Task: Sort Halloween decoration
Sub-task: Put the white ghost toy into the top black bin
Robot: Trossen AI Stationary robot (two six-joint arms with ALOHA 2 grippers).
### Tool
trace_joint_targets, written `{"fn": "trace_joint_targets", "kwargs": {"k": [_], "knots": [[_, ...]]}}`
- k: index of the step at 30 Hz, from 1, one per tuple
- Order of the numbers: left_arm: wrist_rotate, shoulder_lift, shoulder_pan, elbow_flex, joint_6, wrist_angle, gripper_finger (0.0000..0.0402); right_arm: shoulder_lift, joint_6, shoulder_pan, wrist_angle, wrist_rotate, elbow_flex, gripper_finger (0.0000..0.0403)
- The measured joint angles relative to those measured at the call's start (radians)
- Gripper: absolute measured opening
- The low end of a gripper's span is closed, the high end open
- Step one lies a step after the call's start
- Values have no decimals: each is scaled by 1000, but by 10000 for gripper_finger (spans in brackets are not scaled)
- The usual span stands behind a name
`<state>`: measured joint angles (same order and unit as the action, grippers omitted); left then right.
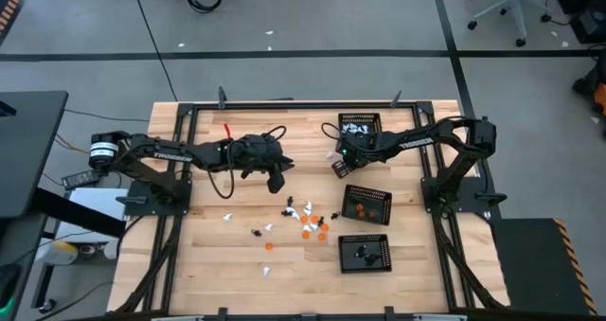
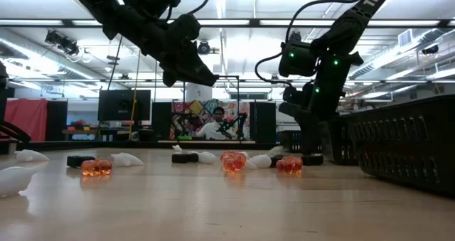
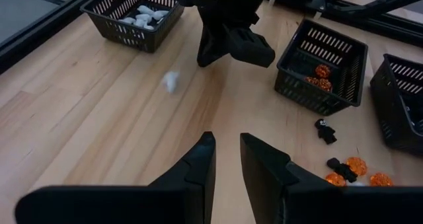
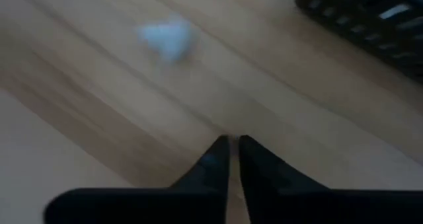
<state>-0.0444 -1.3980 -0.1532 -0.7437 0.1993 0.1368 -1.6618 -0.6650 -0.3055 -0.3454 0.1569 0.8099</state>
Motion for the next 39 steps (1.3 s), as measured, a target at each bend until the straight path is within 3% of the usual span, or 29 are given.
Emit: {"fn": "trace_joint_targets", "kwargs": {"k": [4,7,10,14,20,24,28,34,39], "knots": [[0,0,0,0,0,0,79,11,16,-7,-4,-13,-2,6],[0,0,0,0,2,-3,79,11,43,-7,49,-79,-4,14],[0,-2,0,0,19,-26,79,12,60,9,159,-141,-4,50],[0,-11,-2,-1,5,-90,79,12,52,22,237,-61,-4,109],[-2,-11,17,-1,-8,-88,79,13,250,39,324,-52,-3,199],[-2,-10,29,-1,-8,-88,79,10,332,26,324,-63,-2,238],[-4,-10,35,-1,-4,-87,79,10,416,-14,357,-61,-2,247],[-15,-9,34,-1,8,-85,79,-19,498,-76,390,-161,13,243],[-20,-9,32,-1,17,-77,79,-93,549,-90,387,-191,94,243]]}}
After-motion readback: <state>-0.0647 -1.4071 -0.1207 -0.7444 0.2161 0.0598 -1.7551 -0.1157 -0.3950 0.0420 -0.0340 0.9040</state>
